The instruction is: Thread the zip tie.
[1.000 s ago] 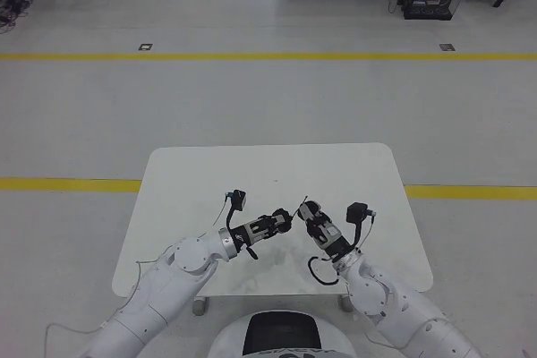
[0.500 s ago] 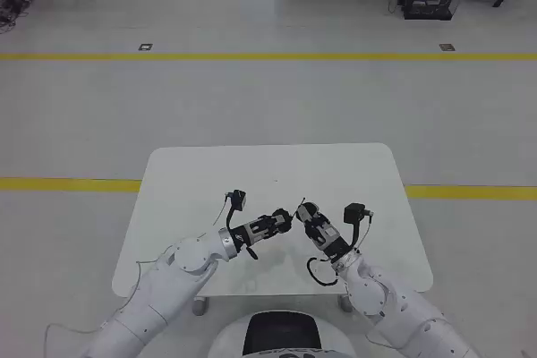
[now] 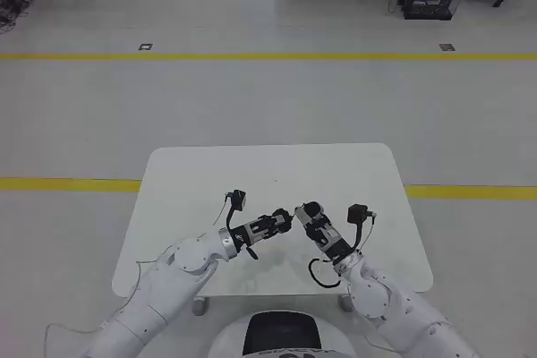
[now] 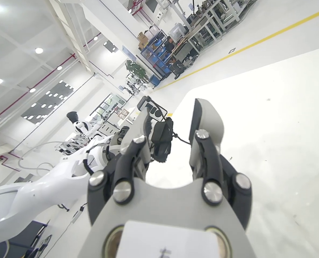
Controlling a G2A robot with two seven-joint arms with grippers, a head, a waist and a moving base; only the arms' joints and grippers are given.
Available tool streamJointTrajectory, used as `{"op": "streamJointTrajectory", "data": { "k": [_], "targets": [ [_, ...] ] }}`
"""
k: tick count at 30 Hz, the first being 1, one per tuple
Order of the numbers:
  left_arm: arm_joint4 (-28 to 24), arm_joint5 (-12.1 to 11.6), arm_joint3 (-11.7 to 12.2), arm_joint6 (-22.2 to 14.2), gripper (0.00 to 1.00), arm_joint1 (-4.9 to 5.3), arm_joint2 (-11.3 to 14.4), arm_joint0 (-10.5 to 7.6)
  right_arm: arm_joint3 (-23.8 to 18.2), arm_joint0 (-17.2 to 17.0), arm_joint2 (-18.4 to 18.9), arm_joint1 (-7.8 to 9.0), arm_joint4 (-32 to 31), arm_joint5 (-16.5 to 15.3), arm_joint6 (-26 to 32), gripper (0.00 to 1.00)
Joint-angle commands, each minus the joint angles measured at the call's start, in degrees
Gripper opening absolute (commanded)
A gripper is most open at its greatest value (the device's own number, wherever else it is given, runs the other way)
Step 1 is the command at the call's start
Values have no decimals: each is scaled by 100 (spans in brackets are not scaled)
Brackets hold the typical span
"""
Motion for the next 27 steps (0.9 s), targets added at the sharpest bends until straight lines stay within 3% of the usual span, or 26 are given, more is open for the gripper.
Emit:
{"op": "streamJointTrajectory", "data": {
  "k": [1,11,14,17,22,27],
  "targets": [
    [0,0,0,0,0,0,0,0,-62,-28,10,43,114,0,164,100],
    [-6,7,0,14,0,0,-1,3,-62,-28,10,43,114,0,164,100],
    [-395,0,-4,-215,0,18,-102,58,-212,-51,19,54,474,0,541,100],
    [-948,0,115,-752,0,76,-387,121,-455,-131,155,153,1233,0,1276,100],
    [-1744,0,312,-1734,0,116,-702,235,-792,-268,684,320,2846,0,3105,100],
    [-2079,0,527,-2286,0,79,-749,201,-731,-427,1474,259,4322,0,4881,100]
  ]
}}
